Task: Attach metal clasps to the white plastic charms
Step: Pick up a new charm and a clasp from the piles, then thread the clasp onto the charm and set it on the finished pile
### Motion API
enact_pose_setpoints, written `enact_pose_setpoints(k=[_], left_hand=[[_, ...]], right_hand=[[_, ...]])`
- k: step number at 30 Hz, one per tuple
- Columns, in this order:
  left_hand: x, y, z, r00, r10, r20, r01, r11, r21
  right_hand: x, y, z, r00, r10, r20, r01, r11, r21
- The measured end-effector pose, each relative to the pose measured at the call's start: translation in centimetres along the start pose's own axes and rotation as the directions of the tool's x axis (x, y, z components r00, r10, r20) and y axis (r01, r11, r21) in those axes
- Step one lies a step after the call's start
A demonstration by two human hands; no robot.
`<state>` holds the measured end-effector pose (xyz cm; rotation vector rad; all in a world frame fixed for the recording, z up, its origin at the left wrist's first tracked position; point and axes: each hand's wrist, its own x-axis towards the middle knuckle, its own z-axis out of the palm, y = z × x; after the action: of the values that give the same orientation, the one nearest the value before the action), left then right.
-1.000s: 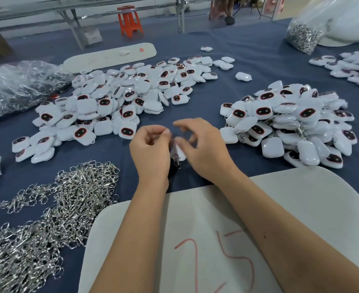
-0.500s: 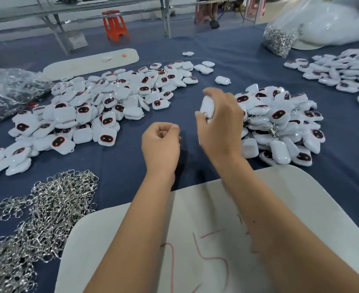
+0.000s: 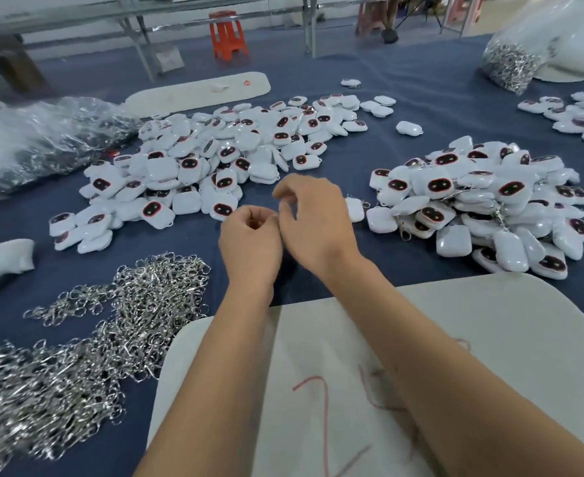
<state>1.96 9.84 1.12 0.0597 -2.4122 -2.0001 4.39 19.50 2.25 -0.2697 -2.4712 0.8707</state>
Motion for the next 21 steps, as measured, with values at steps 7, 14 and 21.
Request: enact_pose_setpoints(k=[7, 14, 21], left_hand=[[2.6, -1.2, -8.9, 0.965, 0.258, 0.052, -0.191, 0.549, 0.814], [3.5, -0.2, -11.7, 0.989, 0.054, 0.136, -0.144, 0.526, 0.839], [3.8, -0.3, -11.9, 0.999, 0.020, 0.026, -0.032, 0.580, 0.814]], right_hand=[[1.0, -4.2, 7.2, 0.905, -0.163, 0.393, 0.295, 0.906, -0.304], [0.5, -6.3, 9.6, 0.920, -0.185, 0.347, 0.298, 0.904, -0.308], [0.1, -5.9, 9.1, 0.938, -0.195, 0.287, 0.266, 0.935, -0.236]])
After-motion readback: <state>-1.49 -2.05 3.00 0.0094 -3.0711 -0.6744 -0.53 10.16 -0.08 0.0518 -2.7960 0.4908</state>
